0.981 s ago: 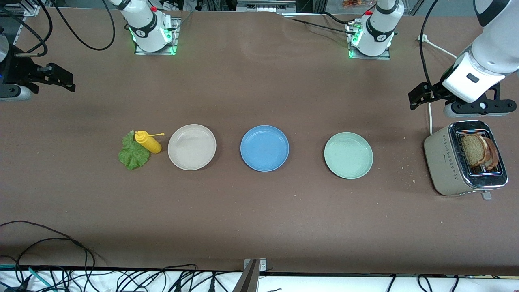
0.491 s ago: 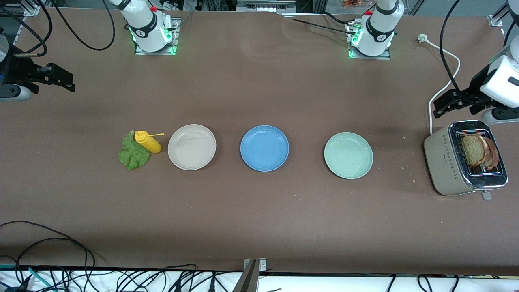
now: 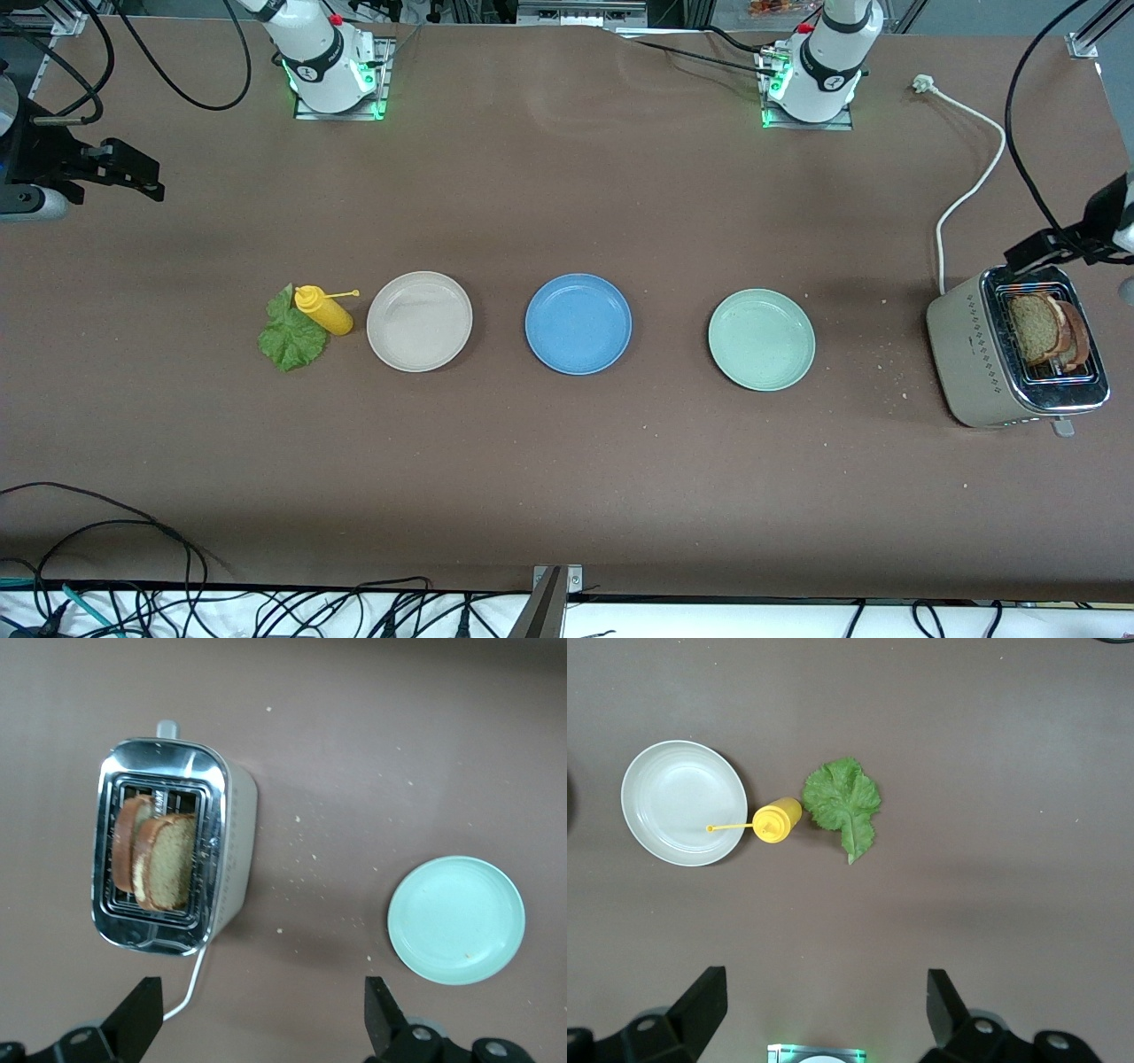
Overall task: Make sandwich in blue plate with both arms
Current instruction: 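Lower the left gripper into the toaster and grasp a bread slice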
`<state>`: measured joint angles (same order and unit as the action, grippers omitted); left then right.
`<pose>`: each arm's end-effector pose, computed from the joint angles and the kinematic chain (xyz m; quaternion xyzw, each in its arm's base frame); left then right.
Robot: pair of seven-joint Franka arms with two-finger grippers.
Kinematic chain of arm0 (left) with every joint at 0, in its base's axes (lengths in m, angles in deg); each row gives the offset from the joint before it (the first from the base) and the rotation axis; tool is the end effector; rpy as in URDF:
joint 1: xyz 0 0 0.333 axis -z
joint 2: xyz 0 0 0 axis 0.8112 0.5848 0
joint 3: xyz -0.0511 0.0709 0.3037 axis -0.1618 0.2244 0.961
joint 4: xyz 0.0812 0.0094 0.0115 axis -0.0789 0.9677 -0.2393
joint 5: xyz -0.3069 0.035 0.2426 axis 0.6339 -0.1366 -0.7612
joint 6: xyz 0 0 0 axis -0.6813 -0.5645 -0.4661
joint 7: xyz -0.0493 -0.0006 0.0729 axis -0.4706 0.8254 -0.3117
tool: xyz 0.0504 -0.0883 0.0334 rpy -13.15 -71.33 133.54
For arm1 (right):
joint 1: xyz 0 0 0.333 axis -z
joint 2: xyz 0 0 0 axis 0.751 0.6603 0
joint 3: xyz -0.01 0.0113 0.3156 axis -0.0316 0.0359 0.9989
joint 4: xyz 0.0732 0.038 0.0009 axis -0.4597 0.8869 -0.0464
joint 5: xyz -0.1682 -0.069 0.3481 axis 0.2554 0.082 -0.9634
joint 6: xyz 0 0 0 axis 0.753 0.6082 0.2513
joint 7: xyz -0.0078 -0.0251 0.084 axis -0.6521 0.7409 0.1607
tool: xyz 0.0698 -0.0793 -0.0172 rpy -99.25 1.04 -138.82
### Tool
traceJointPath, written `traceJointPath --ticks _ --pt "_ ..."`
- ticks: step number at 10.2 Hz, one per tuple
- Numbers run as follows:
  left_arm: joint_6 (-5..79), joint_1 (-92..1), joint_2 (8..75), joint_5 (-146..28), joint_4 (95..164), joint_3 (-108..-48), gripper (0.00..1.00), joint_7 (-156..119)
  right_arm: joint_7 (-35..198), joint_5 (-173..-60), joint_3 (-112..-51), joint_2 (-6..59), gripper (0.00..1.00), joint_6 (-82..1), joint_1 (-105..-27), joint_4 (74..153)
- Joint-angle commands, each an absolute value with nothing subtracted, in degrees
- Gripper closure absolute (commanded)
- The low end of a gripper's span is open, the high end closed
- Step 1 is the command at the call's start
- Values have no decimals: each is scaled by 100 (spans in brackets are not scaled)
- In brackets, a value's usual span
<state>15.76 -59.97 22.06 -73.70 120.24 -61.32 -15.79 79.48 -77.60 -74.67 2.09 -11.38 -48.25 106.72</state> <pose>0.5907 0.0557 0.5729 -0.9924 -0.1120 0.0008 0.0516 0.5429 0.0056 0.6085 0.9982 0.0360 -0.0449 0.0162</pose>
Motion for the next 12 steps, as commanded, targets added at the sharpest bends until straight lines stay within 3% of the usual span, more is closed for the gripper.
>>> traceJointPath --ticks 1,6,12 --pt "1757 -6282 2660 -7455 11830 -6181 0 -2040 7903 -7805 -7477 256 0 -1062 -4823 10520" --pt "1809 -6696 3556 -7454 11619 -6181 0 -2050 7903 -7805 -7477 256 0 -1062 -4823 10520" --pt "2090 -6907 3988 -7499 11619 -6181 0 -2067 7903 -7805 -7477 265 0 -1062 -4823 10520"
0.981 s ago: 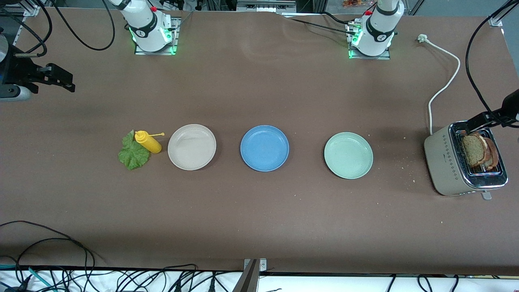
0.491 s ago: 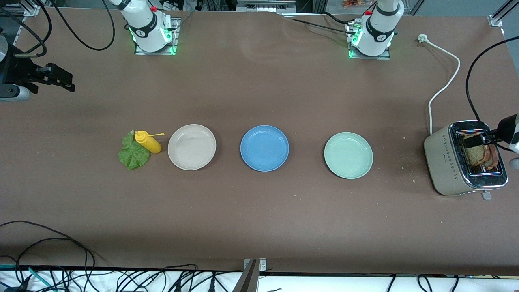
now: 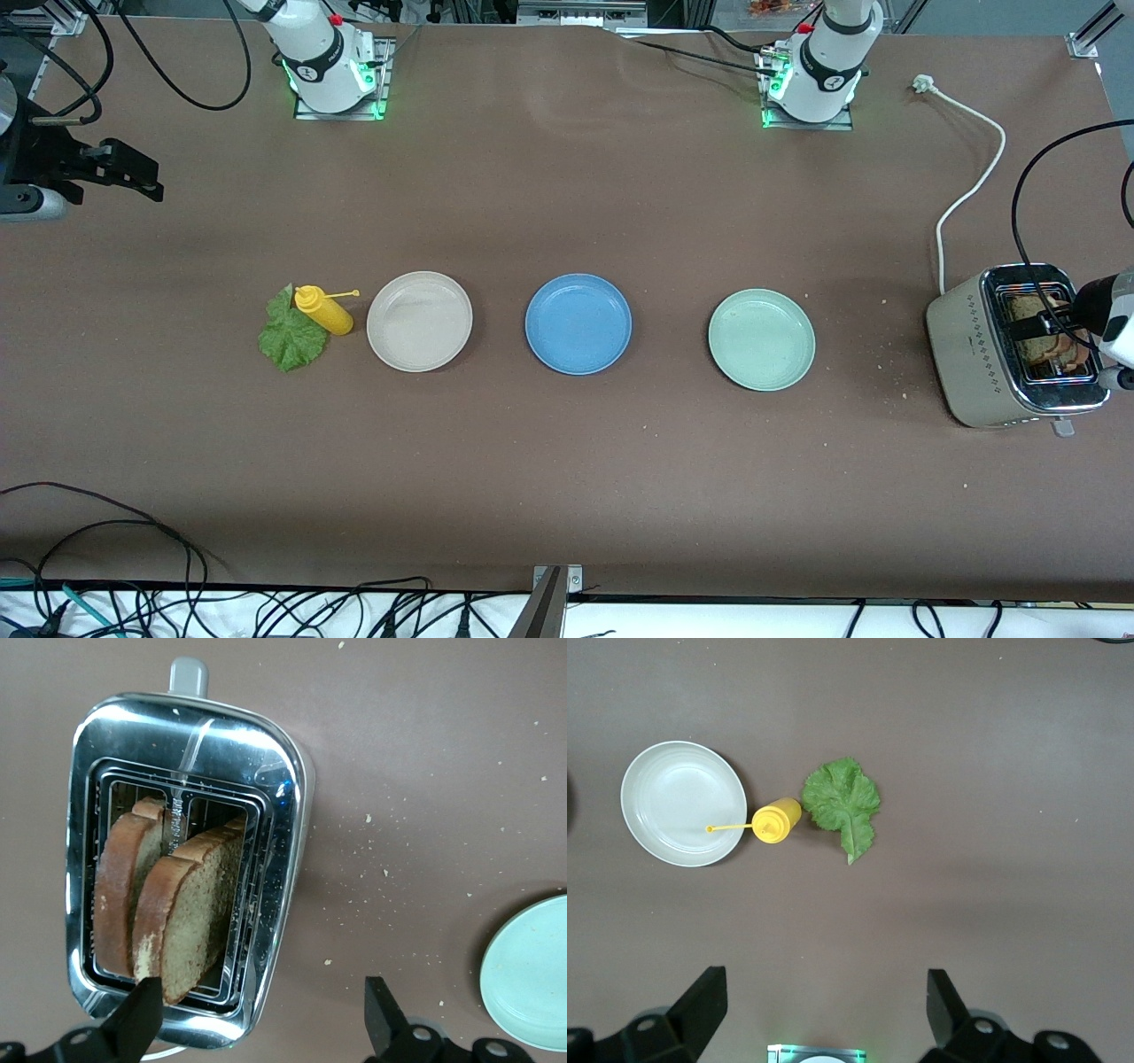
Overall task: Make sandwich in blue plate with both arms
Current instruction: 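Lower the left gripper into the toaster and grasp a bread slice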
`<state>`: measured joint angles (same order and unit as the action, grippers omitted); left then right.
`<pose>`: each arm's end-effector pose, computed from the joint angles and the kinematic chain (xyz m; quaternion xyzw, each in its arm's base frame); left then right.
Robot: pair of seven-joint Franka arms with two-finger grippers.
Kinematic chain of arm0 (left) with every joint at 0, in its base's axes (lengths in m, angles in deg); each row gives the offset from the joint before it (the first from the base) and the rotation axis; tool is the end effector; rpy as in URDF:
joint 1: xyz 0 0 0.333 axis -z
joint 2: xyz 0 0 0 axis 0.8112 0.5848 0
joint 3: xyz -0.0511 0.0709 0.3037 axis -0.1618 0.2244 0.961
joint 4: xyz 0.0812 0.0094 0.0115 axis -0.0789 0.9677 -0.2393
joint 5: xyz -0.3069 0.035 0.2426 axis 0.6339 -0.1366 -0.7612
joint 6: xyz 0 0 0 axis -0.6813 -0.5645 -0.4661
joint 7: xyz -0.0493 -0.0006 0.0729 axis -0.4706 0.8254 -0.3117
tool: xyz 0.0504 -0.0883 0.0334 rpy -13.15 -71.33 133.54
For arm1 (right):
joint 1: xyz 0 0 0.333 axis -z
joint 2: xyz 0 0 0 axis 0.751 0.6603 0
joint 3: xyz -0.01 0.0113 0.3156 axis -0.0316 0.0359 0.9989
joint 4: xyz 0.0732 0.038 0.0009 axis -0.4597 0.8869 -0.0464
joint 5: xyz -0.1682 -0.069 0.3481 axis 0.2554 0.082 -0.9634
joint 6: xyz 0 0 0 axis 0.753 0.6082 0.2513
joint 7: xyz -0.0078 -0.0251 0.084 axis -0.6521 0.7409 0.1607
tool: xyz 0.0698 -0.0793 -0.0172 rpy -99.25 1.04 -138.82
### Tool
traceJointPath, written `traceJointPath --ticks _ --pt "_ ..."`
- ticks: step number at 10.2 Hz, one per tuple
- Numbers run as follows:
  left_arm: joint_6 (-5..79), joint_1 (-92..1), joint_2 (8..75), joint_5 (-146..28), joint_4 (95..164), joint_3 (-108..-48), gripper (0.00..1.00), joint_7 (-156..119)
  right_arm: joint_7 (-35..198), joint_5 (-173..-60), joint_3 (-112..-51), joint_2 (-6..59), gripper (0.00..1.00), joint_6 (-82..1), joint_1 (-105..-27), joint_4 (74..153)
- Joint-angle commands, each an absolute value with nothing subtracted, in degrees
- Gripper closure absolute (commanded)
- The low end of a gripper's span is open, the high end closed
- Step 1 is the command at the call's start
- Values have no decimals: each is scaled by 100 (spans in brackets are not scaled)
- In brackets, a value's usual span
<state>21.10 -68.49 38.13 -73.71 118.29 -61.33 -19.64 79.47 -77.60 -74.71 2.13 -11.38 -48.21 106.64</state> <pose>0.6354 0.1564 0.4204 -0.9854 -0.1435 0.0822 0.0411 0.5431 0.0048 0.6088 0.9983 0.0352 -0.0446 0.0161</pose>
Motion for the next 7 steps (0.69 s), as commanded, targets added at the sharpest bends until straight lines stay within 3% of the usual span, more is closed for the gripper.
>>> traceJointPath --ticks 1,7 --pt "2239 -7003 4066 -7499 11619 -6181 0 -2259 7903 -7805 -7477 256 0 -1062 -4823 10520" --pt "2618 -7302 4366 -7472 11619 -6181 0 -2990 7903 -7796 -7477 256 0 -1062 -4823 10520"
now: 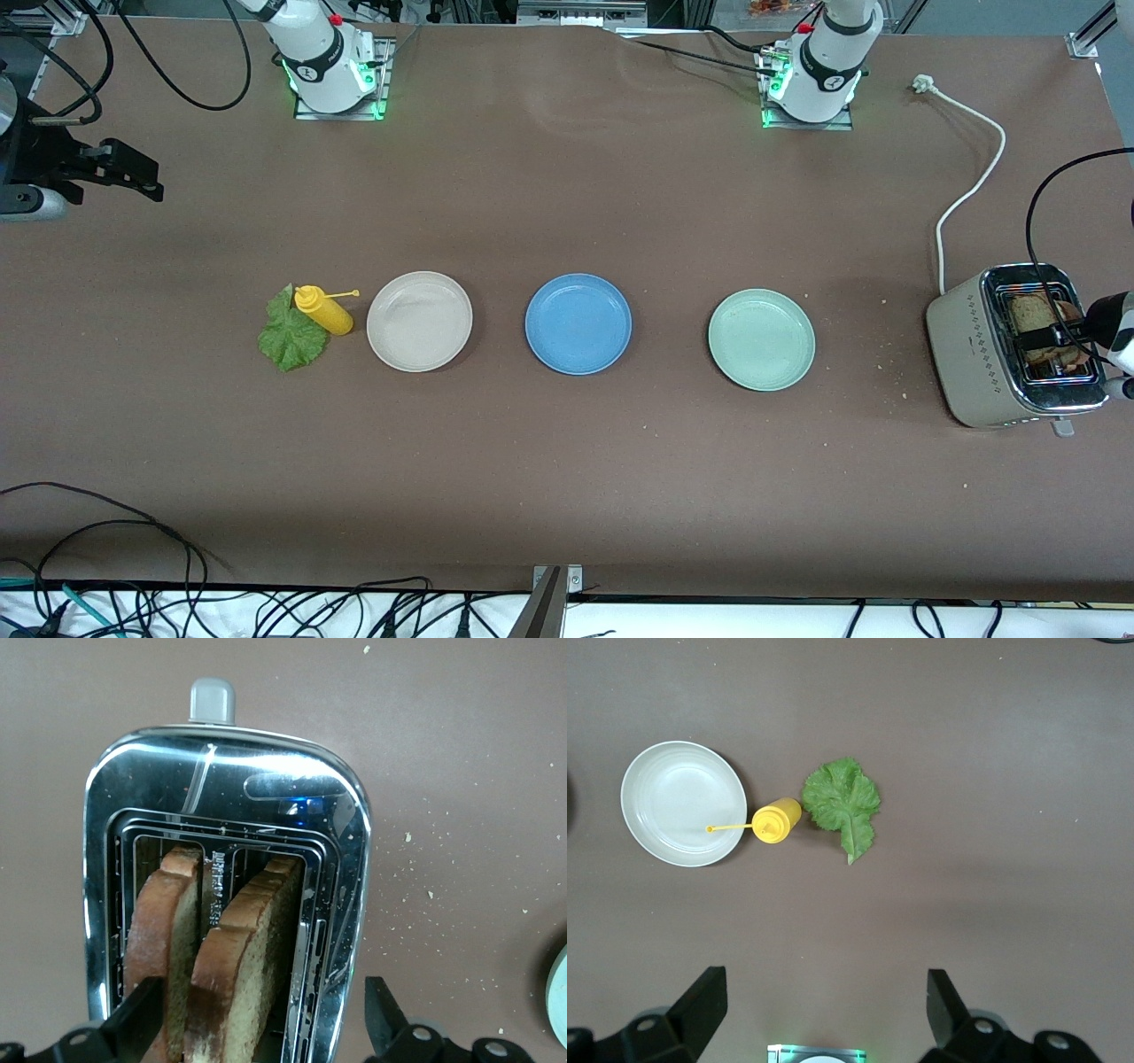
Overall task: Make sandwich in blue plate with both arms
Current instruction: 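Lower the left gripper into the toaster and grasp a bread slice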
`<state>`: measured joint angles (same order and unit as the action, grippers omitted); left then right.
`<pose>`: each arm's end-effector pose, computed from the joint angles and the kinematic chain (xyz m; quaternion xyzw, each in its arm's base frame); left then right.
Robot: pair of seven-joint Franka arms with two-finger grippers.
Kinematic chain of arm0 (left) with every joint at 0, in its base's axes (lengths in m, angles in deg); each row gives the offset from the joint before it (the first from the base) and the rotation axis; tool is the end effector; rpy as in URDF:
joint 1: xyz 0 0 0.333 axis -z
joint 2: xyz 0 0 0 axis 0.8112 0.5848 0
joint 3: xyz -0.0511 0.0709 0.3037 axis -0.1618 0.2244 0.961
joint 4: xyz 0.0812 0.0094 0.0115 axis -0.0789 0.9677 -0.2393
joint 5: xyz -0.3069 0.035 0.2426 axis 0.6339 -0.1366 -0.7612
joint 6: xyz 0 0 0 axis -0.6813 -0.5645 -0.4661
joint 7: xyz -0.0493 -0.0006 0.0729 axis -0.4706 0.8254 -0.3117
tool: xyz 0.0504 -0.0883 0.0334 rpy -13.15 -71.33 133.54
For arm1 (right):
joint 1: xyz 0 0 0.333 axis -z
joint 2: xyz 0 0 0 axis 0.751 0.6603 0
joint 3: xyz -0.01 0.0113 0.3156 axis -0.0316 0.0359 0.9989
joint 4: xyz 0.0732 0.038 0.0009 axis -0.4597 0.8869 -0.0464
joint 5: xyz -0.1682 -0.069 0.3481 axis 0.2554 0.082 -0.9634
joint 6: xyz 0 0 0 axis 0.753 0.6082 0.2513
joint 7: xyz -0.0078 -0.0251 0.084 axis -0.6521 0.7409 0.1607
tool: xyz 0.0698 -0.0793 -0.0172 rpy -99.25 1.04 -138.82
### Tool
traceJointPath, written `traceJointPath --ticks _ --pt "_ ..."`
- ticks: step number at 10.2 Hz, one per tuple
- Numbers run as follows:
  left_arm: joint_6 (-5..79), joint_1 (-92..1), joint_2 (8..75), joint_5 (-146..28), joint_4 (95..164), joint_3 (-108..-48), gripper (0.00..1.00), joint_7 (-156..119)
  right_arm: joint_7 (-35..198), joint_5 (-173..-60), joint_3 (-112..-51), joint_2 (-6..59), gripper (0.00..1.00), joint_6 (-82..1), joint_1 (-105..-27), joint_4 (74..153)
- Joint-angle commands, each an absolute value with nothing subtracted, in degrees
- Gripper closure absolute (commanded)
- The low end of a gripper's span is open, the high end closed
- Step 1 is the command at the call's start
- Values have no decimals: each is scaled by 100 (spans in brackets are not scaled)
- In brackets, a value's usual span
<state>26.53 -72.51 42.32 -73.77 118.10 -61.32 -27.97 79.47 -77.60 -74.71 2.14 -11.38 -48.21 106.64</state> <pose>0.6391 0.2047 0.3802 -0.9915 -0.1026 0.0736 0.0325 0.5432 0.0048 0.6087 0.9982 0.0352 -0.0447 0.0161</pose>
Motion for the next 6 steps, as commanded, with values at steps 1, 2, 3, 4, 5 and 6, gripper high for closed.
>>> traceJointPath --ticks 1,2,3,4,5,6 --pt "2618 -7294 4375 -7455 11619 -6181 0 -2990 7903 -7805 -7477 256 0 -1071 -4823 10520" --pt "2618 -7276 4375 -7437 11628 -6189 0 -2982 7903 -7805 -7477 265 0 -1071 -4823 10520" --pt "2618 -7267 4401 -7420 11619 -6198 0 -2981 7903 -7796 -7477 256 0 -1071 -4823 10512" --pt "2618 -7258 4445 -7411 11619 -6198 0 -2990 7903 -7796 -7477 256 0 -1062 -4815 10520" --pt "2618 -7241 4515 -7402 11619 -6207 1 -2990 7903 -7796 -7477 256 0 -1071 -4815 10520" --pt "2618 -7223 4524 -7411 11628 -6216 7 -2990 7903 -7796 -7477 256 0 -1062 -4815 10520"
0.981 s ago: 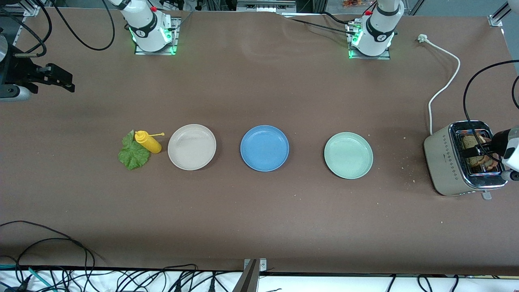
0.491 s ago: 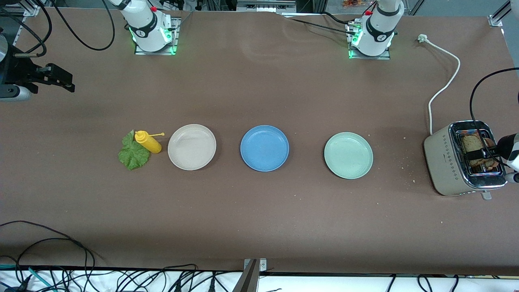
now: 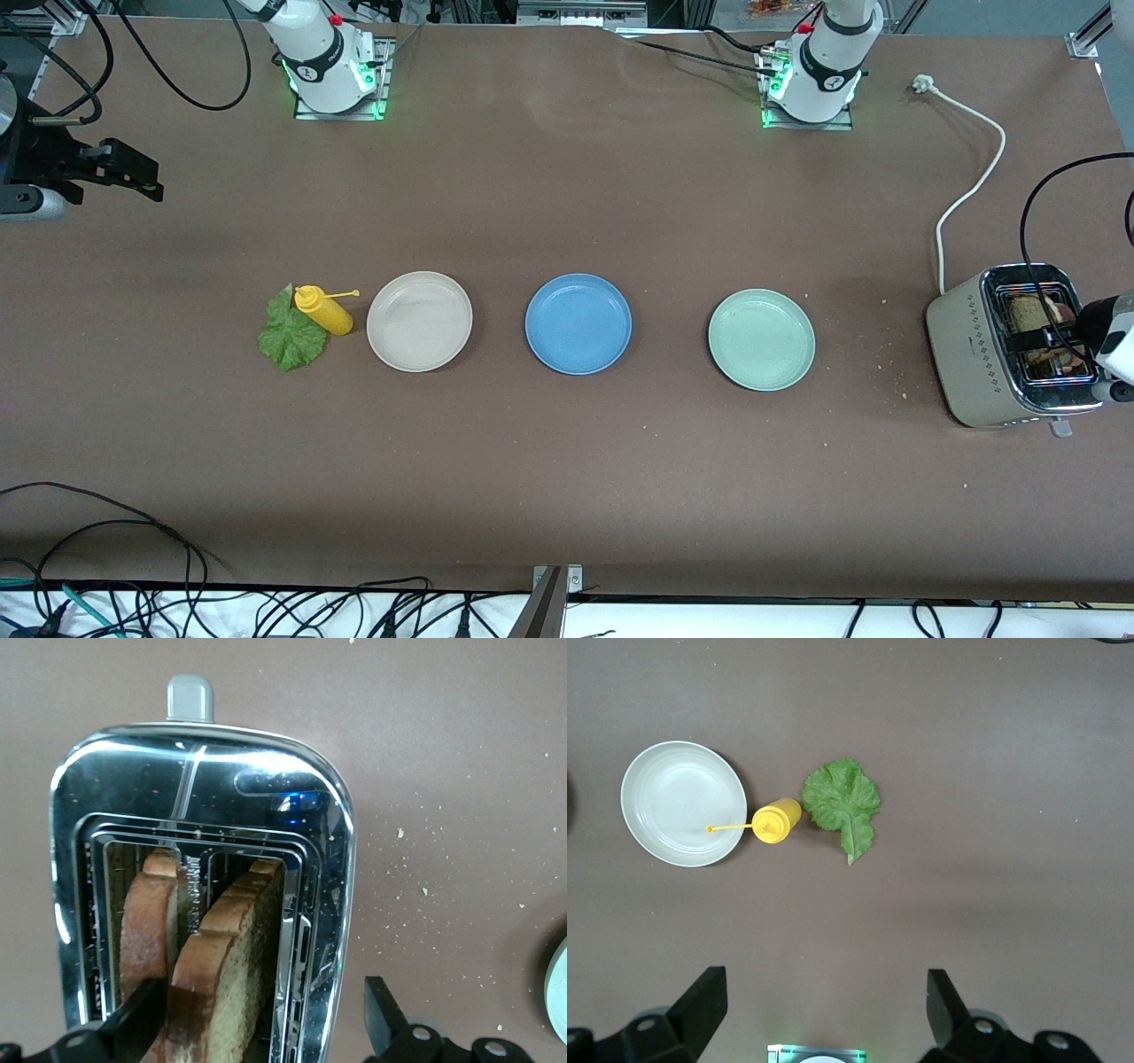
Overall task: Make sandwich in blue plate with both arms
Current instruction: 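Lower the left gripper into the toaster and grasp a bread slice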
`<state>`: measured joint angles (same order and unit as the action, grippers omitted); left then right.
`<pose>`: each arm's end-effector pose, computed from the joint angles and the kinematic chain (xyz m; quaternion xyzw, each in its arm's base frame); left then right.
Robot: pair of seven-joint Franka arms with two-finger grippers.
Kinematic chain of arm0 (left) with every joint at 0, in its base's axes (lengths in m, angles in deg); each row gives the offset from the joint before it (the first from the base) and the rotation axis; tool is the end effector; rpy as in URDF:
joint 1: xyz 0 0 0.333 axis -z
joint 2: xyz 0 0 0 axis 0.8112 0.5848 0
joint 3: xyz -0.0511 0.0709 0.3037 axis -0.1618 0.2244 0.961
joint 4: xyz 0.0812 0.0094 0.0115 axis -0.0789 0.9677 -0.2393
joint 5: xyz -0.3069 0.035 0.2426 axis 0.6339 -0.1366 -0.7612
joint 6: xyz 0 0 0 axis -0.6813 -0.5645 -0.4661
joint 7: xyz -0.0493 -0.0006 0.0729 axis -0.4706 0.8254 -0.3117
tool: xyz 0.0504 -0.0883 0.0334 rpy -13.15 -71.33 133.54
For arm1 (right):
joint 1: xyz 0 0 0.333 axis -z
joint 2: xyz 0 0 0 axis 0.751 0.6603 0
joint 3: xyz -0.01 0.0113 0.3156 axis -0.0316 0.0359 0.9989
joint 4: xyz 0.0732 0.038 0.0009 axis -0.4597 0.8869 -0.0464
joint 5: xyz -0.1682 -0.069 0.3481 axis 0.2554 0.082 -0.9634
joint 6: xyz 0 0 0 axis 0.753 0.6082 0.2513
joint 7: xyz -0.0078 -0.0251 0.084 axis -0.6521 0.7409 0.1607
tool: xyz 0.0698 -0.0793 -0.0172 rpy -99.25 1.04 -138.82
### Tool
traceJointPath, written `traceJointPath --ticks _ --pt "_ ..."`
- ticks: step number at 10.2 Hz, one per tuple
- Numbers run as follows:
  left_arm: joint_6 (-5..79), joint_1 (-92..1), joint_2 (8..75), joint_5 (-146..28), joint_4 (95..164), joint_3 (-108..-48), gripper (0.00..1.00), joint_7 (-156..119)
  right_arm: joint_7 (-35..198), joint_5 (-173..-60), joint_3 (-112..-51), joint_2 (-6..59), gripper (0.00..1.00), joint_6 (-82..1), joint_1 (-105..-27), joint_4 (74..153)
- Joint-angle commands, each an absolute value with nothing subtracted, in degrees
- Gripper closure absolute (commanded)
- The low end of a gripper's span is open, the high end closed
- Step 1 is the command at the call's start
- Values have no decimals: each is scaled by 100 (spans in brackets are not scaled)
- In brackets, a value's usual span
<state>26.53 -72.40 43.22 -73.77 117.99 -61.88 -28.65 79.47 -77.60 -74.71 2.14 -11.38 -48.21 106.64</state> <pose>0.6422 0.1984 0.3705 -0.9922 -0.0910 0.0798 0.0288 0.5432 0.0048 0.6087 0.9982 0.0352 -0.0447 0.0161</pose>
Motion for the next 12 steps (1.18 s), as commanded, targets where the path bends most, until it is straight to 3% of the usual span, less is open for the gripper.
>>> traceJointPath --ticks 1,3,4,6,9,12 --pt "2618 -7223 4524 -7411 11619 -6216 11 -2990 7903 -7805 -7477 256 0 -1071 -4815 10520" --pt "2618 -7232 4515 -7420 11619 -6216 33 -2999 7903 -7796 -7477 265 0 -1071 -4823 10512" --pt "2609 -7232 4515 -7420 11619 -6216 50 -3008 7903 -7796 -7477 256 0 -1071 -4815 10520" --pt "2600 -7232 4498 -7428 11619 -6216 59 -3017 7903 -7796 -7477 256 0 -1071 -4823 10520" --pt "2565 -7249 4454 -7446 11619 -6225 84 -3034 7903 -7796 -7477 265 0 -1062 -4815 10520" --pt "2495 -7293 4323 -7411 11585 -6233 93 -3376 7903 -7796 -7477 265 0 -1062 -4815 10520"
